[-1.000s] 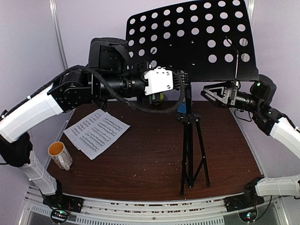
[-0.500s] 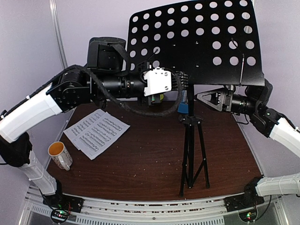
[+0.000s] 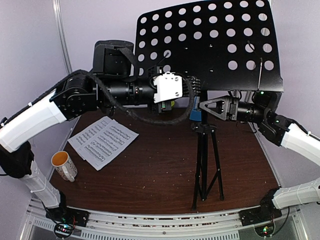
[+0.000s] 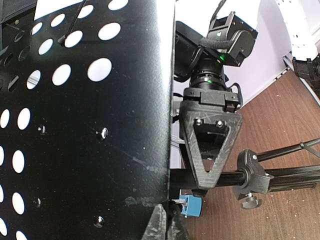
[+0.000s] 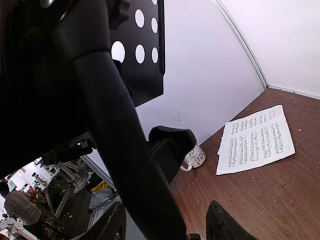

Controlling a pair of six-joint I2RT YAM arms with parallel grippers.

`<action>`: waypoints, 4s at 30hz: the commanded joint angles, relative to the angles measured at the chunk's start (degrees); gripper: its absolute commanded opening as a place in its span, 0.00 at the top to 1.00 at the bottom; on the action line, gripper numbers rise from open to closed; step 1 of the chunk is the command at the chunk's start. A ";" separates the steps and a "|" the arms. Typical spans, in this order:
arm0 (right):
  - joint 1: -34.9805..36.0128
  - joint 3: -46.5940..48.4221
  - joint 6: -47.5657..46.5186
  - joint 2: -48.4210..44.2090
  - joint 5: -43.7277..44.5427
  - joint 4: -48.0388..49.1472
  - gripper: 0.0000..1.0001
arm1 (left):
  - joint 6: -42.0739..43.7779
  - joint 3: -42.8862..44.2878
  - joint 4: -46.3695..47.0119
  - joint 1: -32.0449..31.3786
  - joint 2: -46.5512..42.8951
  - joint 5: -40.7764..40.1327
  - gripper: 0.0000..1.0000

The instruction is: Set up the instrument practice props

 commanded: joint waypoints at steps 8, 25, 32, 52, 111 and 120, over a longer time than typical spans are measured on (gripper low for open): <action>2.04 2.76 -0.21 1.22 3.85 3.32 0.59 | -2.26 0.80 15.88 -0.32 -4.31 2.65 1.00; 2.16 3.06 5.82 2.06 7.79 12.48 1.00 | -0.23 -3.52 16.66 -0.32 -6.88 -2.29 0.84; 2.14 6.32 5.46 2.34 14.83 15.38 1.00 | -6.91 -6.96 16.71 -0.32 -10.35 -9.27 0.55; 2.64 13.59 -8.47 -0.69 46.32 10.95 1.00 | -40.60 -32.53 14.22 -0.32 -20.42 -26.01 0.25; 23.47 25.27 -21.64 4.45 87.45 2.62 1.00 | -42.60 -9.78 18.11 6.18 13.66 -13.03 0.74; 23.35 28.98 -24.80 3.94 87.54 0.49 1.00 | -35.71 -17.85 21.25 6.27 11.11 -9.20 1.00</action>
